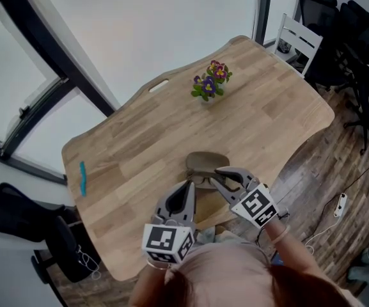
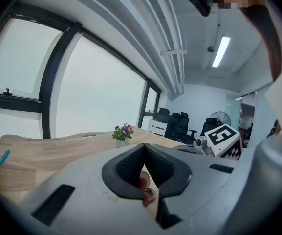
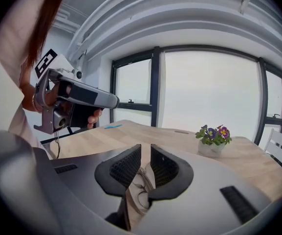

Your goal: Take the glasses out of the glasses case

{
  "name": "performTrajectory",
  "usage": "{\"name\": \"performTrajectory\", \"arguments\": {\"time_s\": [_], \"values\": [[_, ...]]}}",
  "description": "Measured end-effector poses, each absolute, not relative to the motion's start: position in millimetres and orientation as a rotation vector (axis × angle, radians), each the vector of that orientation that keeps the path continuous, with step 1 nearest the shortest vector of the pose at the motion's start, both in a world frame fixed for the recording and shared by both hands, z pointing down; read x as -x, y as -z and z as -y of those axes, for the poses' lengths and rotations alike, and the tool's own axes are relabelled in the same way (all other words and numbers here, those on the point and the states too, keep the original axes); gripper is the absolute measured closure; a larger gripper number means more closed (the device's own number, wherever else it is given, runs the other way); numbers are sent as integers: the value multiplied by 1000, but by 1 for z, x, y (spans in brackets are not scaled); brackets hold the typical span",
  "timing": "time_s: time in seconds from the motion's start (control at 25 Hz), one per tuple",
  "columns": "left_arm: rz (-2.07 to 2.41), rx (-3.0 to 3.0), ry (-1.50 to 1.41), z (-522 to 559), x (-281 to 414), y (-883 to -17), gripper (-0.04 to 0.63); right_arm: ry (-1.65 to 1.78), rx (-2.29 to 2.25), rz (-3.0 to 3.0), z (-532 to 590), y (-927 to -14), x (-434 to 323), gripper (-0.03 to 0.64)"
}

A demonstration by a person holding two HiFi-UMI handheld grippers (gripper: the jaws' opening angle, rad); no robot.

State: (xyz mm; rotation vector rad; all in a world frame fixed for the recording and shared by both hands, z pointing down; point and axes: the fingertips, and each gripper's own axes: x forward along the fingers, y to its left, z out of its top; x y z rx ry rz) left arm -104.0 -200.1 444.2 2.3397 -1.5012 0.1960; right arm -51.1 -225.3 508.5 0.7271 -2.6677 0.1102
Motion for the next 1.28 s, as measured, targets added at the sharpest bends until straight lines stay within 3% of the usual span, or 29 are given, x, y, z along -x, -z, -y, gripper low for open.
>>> {"name": "performTrajectory", "arguments": {"time_s": [1.28], "values": [[1382, -2318, -208, 251, 133, -485, 595, -125, -483, 2311, 251, -646, 74, 564]]}}
